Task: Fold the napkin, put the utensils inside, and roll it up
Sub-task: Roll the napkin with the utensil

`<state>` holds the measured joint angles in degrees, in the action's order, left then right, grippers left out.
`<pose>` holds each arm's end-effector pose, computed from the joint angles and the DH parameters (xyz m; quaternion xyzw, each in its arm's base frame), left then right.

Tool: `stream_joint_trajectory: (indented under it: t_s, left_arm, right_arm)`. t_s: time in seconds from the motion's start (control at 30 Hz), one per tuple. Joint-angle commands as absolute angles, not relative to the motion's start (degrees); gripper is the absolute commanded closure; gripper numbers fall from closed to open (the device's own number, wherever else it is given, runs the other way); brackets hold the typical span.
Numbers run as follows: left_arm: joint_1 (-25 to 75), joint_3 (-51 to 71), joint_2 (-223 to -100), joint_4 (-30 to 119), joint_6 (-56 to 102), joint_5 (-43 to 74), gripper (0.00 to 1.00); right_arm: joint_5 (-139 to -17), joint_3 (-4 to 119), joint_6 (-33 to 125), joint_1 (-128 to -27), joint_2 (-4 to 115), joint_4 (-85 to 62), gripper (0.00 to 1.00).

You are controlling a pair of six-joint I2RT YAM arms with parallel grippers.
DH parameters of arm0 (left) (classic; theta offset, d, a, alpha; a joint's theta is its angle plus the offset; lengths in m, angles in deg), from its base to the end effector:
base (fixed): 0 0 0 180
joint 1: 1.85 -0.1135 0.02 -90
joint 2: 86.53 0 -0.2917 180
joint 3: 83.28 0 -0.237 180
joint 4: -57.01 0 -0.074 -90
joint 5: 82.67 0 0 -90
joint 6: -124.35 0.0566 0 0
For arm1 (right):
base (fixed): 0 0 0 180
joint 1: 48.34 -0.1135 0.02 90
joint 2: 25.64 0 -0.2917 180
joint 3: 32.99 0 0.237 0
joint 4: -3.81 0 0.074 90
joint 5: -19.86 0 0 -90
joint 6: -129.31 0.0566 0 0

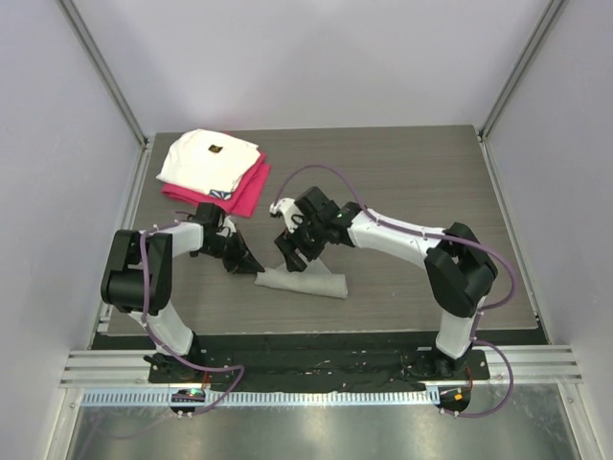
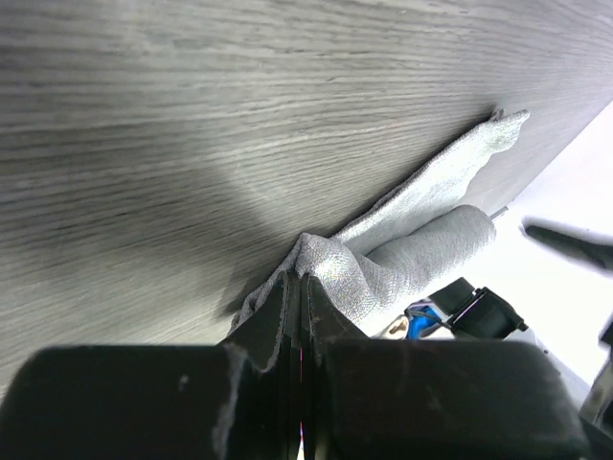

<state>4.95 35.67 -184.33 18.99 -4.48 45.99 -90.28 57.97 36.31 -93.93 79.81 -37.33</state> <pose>0.2744 -0.0683 0.1467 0.2159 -0.9111 0.3509 0.0120 0.2653 0.2986 0.2304 -0.4341 0.8361 0.2613 0.2104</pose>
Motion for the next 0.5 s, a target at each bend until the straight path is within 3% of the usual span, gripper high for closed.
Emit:
stream_joint_trajectory:
  t_s: [0.0,0.47]
  left_arm:
    - [5.35,33.37,-185.58,14.57,-3.88,44.69,1.00]
    - [5.26,30.47,-186.90,11.58,-3.44,43.63,1.00]
  right_arm:
    - [-76.30,55.42,29.47,-100.72,75.52,-34.67,0.26]
    - [-71.63,52.69,25.86,-108.81,79.47,-36.08,0.26]
